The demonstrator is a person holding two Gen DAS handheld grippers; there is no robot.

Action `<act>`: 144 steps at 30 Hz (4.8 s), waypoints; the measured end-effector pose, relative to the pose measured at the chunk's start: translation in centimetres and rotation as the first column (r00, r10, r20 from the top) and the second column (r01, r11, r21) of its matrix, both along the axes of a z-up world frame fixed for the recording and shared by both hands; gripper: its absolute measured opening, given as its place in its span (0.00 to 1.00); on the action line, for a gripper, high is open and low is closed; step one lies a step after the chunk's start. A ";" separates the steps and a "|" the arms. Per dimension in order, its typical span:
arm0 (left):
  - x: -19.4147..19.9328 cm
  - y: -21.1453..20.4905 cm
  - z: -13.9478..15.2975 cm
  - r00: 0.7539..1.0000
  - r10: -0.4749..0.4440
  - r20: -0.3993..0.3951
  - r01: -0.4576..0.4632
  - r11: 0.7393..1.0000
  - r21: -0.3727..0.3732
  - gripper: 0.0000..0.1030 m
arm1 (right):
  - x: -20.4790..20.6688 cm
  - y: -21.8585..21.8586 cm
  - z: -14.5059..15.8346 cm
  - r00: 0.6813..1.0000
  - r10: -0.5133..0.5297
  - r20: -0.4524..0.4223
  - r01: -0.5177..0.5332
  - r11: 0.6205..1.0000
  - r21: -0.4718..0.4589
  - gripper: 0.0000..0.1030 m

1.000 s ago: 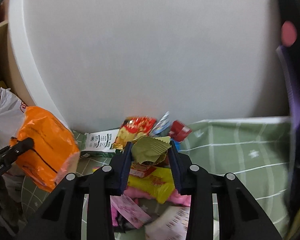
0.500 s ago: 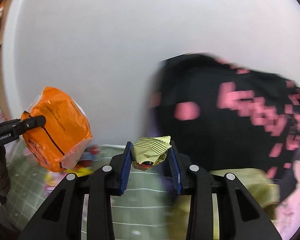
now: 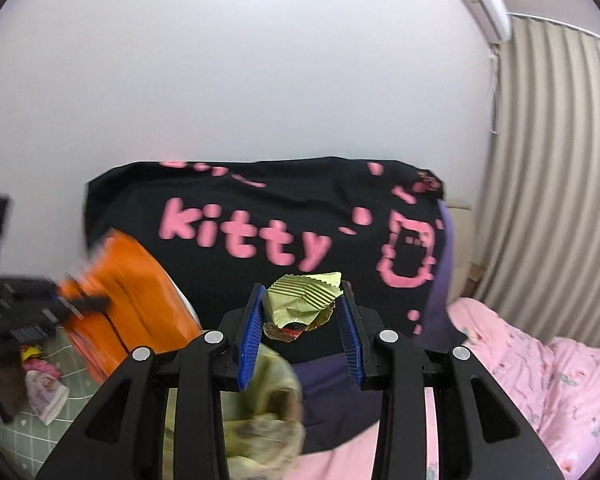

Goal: Collect trash
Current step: 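Carry both items to the yellow bag bin and open both grippers inside, then move both grippers back to the table toward the milk carton and wrappers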

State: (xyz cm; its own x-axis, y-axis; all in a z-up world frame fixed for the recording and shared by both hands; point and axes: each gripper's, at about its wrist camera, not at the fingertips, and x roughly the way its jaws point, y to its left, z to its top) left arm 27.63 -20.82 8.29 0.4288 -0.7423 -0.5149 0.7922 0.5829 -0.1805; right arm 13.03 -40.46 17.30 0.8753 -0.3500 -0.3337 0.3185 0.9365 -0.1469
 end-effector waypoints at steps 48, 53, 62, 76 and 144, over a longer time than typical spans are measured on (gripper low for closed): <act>5.6 -2.5 -9.5 0.966 0.074 -0.247 -0.028 0.983 0.183 0.34 | 9.0 1.0 -14.9 0.868 0.234 -0.437 -0.151 0.964 0.216 0.35; 4.6 -0.9 -8.1 0.962 0.050 -0.267 -0.017 0.992 0.124 0.48 | 8.0 1.3 -14.7 0.877 0.250 -0.410 -0.170 0.960 0.223 0.46; 2.4 5.7 -5.2 0.970 0.155 -0.188 -0.152 0.988 0.034 0.55 | 6.5 2.8 -11.5 0.934 0.204 -0.292 -0.151 0.969 0.195 0.50; 0.8 27.0 -9.7 0.774 0.622 -0.121 -0.619 0.783 0.065 0.56 | 10.2 13.9 -11.2 0.859 0.465 -0.213 -0.420 0.879 0.226 0.50; 8.1 43.5 -17.7 0.734 0.580 -0.354 -0.518 0.814 0.261 0.57 | 25.9 41.8 -21.7 0.265 0.868 -0.419 -0.880 0.395 0.263 0.08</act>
State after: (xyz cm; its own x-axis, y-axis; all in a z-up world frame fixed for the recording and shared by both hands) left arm 35.70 22.66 -9.40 0.4730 -0.3515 -0.8079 0.1997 0.9359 -0.2903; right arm 38.96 1.34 -4.43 0.4080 0.5218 -0.7492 -0.7976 0.6030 -0.0145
